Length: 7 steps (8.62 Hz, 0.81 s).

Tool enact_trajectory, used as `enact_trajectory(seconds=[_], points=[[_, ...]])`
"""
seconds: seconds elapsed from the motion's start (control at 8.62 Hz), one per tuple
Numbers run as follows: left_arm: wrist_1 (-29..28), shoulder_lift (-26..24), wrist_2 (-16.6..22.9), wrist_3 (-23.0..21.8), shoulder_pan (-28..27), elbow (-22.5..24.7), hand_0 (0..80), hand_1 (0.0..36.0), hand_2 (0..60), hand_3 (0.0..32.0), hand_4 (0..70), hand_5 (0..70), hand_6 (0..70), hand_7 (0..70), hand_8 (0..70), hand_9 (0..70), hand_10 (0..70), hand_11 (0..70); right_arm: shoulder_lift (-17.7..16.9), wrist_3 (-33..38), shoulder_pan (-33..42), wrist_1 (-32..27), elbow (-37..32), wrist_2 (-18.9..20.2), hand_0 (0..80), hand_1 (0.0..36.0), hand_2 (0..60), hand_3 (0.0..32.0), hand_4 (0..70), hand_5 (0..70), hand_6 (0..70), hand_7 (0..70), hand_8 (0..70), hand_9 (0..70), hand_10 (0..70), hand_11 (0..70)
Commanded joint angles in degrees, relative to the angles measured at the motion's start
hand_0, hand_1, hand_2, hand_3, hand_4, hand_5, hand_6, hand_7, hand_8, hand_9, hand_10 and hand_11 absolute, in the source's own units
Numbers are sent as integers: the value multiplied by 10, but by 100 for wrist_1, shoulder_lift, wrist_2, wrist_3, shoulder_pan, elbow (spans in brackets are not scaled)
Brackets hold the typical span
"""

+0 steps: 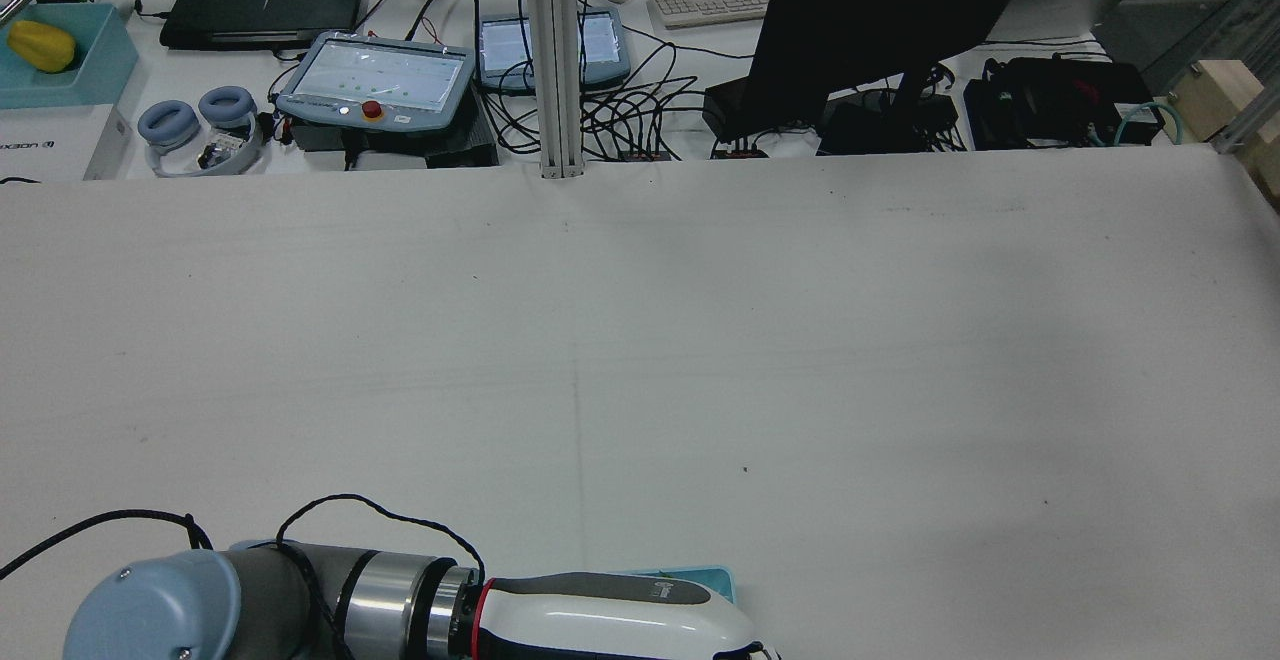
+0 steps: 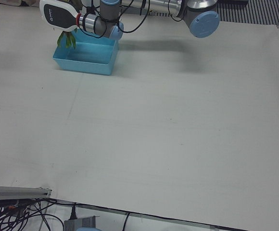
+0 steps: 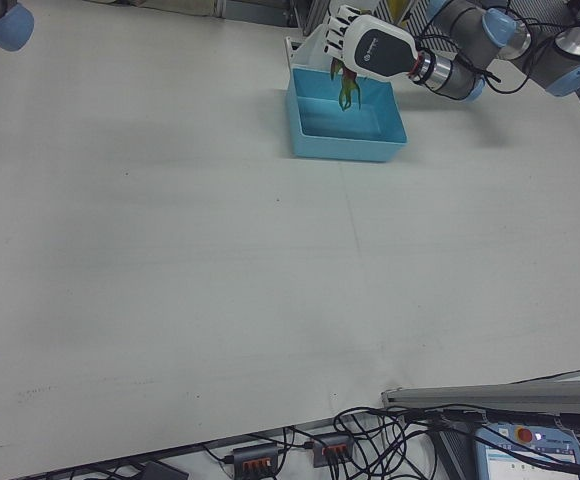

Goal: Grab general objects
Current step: 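Lower the held dragon fruit into the light-blue tray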

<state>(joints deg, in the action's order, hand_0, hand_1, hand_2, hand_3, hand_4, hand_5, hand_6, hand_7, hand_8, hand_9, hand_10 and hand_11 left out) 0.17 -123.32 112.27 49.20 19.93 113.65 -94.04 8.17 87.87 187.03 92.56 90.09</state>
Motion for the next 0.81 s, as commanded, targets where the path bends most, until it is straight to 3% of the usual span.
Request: enact_trajectory(seconds=[0.0, 0.12, 0.23, 0.35, 0.58, 0.7], points=[[-194, 97, 41, -60, -130, -1, 800, 360, 600, 0, 275, 700, 519, 700, 93, 163, 257, 423, 0, 0, 2, 0, -1, 0, 0, 0, 0, 0, 0, 0, 0, 0, 0, 0, 0, 0], [-63, 150, 41, -42, -77, 17, 800, 360, 600, 0, 157, 700, 403, 700, 70, 145, 238, 403, 0, 0, 2, 0, -1, 0, 0, 0, 0, 0, 0, 0, 0, 0, 0, 0, 0, 0], [8, 194, 41, -33, 10, 26, 800, 360, 600, 0, 101, 700, 312, 700, 52, 129, 201, 352, 0, 0, 2, 0, -1, 0, 0, 0, 0, 0, 0, 0, 0, 0, 0, 0, 0, 0], [87, 316, 41, -25, 246, 95, 800, 360, 600, 0, 70, 700, 243, 628, 38, 111, 175, 315, 0, 0, 2, 0, -1, 0, 0, 0, 0, 0, 0, 0, 0, 0, 0, 0, 0, 0], [44, 729, 50, -25, 450, 289, 800, 360, 600, 0, 38, 700, 209, 574, 31, 100, 188, 334, 0, 0, 2, 0, -1, 0, 0, 0, 0, 0, 0, 0, 0, 0, 0, 0, 0, 0], [44, 748, 50, -25, 451, 289, 800, 360, 600, 0, 16, 700, 190, 561, 28, 98, 134, 256, 0, 0, 2, 0, -1, 0, 0, 0, 0, 0, 0, 0, 0, 0, 0, 0, 0, 0]])
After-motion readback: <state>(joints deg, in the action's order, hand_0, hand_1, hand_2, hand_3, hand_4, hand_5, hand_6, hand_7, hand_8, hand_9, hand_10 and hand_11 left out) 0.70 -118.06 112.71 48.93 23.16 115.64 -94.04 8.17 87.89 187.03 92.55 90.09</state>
